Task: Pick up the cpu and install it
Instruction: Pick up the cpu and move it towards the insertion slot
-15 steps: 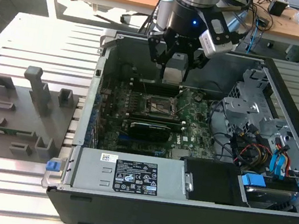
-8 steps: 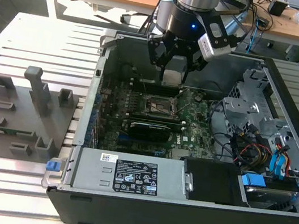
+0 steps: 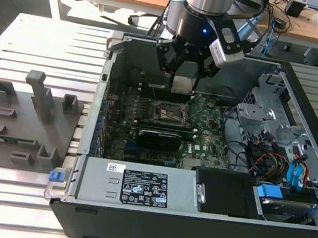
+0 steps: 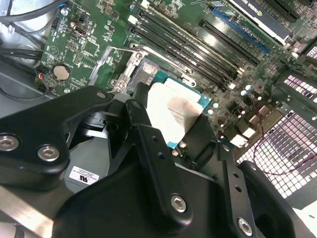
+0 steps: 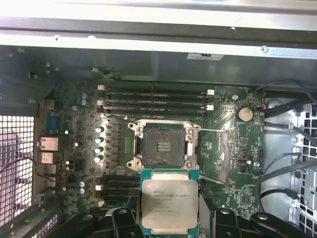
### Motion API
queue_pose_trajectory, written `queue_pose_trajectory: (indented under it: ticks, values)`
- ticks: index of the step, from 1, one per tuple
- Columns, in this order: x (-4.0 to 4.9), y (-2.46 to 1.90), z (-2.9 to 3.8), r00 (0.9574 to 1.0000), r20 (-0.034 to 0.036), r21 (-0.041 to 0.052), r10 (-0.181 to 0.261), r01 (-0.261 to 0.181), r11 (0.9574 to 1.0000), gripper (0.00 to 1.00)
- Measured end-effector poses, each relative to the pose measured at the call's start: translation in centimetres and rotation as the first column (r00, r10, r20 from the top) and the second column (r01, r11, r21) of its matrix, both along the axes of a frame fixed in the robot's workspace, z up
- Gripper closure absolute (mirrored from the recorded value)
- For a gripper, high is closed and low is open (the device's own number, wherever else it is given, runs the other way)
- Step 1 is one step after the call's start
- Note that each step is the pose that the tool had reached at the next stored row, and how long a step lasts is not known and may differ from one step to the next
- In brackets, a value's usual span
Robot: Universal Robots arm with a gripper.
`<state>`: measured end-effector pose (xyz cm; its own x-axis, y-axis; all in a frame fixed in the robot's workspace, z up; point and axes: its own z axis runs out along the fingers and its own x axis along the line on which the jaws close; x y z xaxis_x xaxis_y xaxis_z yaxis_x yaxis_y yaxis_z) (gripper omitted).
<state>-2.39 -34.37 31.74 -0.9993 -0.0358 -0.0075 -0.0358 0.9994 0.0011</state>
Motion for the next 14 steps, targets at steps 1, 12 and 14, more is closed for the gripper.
queue_pose_trajectory:
  ticks: [1, 12, 14]
  values:
    - [0.0, 0.0, -0.06, 1.0, 0.0, 0.0, 0.0, 0.0, 1.0, 0.45]
    - [0.0, 0.0, -0.79, 1.0, 0.0, 0.0, 0.0, 0.0, 1.0, 0.45]
    - [0.0, 0.0, -0.94, 1.0, -0.0001, 0.0, 0.0, 0.0, 1.0, 0.45]
